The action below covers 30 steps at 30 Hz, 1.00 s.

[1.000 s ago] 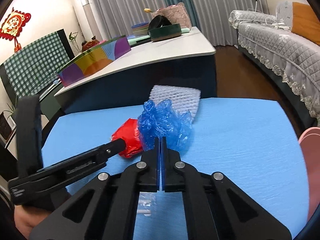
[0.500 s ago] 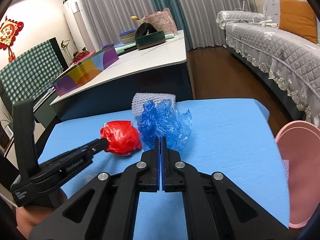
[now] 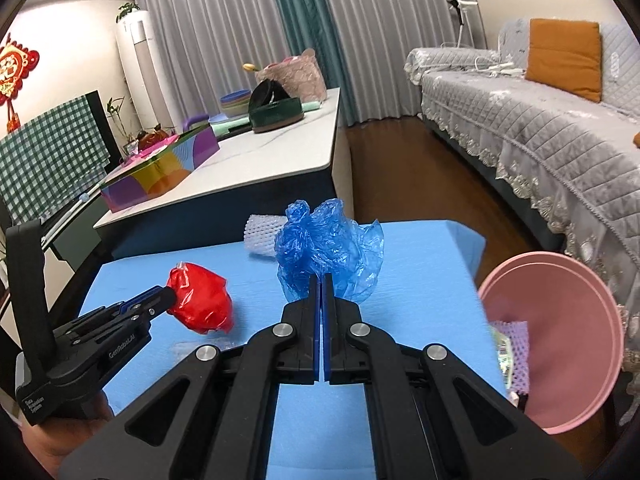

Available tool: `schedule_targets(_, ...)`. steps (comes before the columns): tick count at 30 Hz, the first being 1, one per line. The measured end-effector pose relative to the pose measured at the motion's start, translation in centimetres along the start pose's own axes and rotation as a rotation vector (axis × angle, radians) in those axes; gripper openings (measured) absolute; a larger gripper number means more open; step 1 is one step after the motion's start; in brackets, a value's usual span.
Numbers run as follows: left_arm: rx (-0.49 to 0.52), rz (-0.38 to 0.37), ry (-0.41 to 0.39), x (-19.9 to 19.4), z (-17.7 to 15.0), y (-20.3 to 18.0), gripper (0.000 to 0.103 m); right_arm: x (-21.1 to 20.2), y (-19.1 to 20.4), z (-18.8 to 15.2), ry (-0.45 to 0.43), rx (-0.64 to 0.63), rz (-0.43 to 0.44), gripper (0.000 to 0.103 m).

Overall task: Collect trash
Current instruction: 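Carry the red bag and blue bag over the pink bin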

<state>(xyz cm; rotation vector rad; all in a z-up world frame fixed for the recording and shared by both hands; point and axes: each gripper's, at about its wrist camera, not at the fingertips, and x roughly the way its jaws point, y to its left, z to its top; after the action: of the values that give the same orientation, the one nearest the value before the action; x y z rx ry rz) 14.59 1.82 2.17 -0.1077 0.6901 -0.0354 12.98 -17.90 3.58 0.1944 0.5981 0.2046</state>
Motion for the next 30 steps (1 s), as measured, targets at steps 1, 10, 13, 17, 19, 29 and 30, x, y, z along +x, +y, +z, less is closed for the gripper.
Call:
schedule_targets(1,0.005,-0.001,-0.004,-0.4,0.0,-0.1,0.011,-0.3,0.0,0.0,-0.004,-0.001,-0.003,0.001)
schedule_targets(10,0.043,-0.007,-0.034,-2.6,0.0,-1.2,0.011,-3.3,0.1,0.3,-0.042,-0.024,-0.021,0.001)
schedule_targets(13,0.05,-0.008,-0.041,-3.1,-0.1,-1.4,0.011,-4.0,-0.1,0.3,-0.049,-0.024,-0.032,0.001)
schedule_targets(17,0.056,-0.011,-0.046,-3.6,-0.2,-1.7,0.011,-4.8,-0.6,0.5,-0.058,-0.018,-0.047,0.001)
schedule_targets(19,0.06,-0.013,-0.048,-3.7,-0.2,-1.7,0.011,-5.1,-0.8,0.5,-0.061,-0.014,-0.051,0.001)
schedule_targets(29,0.083,-0.026,-0.062,-4.3,-0.3,-2.9,0.011,-6.7,-2.3,0.9,-0.095,0.0,-0.081,0.001)
schedule_targets(30,0.084,-0.028,-0.063,-4.4,-0.3,-3.0,0.011,-6.8,-2.4,0.9,-0.096,0.003,-0.084,0.001)
